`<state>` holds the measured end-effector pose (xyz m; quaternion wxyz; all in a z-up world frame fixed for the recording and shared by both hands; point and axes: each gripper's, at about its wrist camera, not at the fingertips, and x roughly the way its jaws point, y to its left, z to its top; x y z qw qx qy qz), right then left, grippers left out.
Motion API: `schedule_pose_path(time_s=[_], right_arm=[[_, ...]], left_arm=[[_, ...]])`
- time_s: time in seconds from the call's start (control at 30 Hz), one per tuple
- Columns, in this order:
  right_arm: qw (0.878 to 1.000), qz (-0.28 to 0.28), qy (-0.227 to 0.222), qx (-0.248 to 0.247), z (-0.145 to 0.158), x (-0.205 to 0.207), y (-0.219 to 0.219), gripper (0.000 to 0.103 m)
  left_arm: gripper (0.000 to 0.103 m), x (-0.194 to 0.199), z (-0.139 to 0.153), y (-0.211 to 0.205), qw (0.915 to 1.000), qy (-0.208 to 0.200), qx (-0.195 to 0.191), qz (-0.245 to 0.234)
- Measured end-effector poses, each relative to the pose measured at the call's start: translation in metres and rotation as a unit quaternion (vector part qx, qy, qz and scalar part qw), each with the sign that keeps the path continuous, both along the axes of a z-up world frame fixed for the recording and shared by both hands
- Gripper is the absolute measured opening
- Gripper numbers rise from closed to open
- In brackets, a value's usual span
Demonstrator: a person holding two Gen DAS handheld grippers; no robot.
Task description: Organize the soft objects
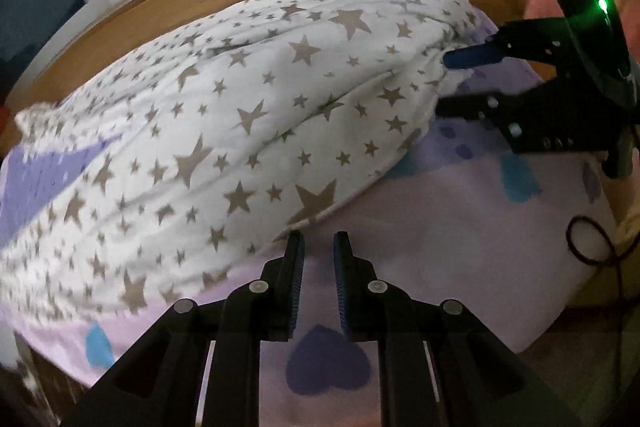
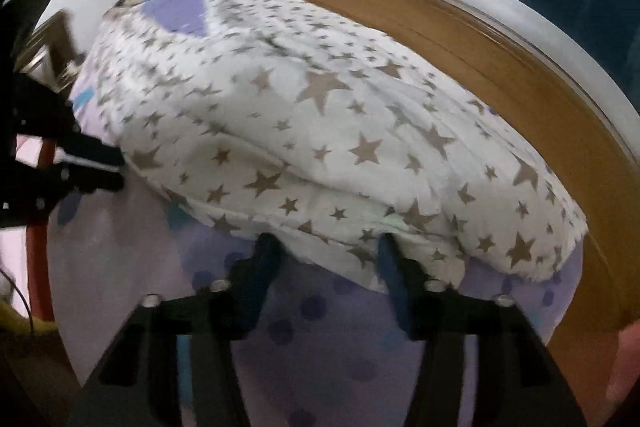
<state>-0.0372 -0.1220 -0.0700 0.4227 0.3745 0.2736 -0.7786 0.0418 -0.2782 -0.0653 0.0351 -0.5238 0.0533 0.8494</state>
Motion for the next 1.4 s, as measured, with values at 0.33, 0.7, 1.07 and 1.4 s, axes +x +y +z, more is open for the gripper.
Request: schedule_pose_path(time_s=[0.33, 0.7, 1.07, 1.4], right_arm=[[0.998, -0.060, 0.020, -0.014, 0.035, 0.029, 0.011, 0.002], [0.996, -0.037, 0.063, 0.045, 0.030, 0.064, 0.009, 0.019], [0.996, -0.045, 0.082, -0.007, -0.001, 0.048, -0.022, 0.067], [0.999, -0.029, 0.032, -0.021, 0.009, 0.042, -0.032, 0.003]], left_arm=[[0.015, -0.013, -0.003, -0.008, 0.9986, 0.024, 0.017, -0.044], [0.000, -0.017, 0.006, -0.011, 0.9969, 0.060, 0.046, -0.022], [0.024, -0.011, -0.005, 0.001, 0.9977, 0.060, -0.022, -0.021], [0.000, -0.026, -0.004, 0.006, 0.9948, 0.083, -0.053, -0.025]])
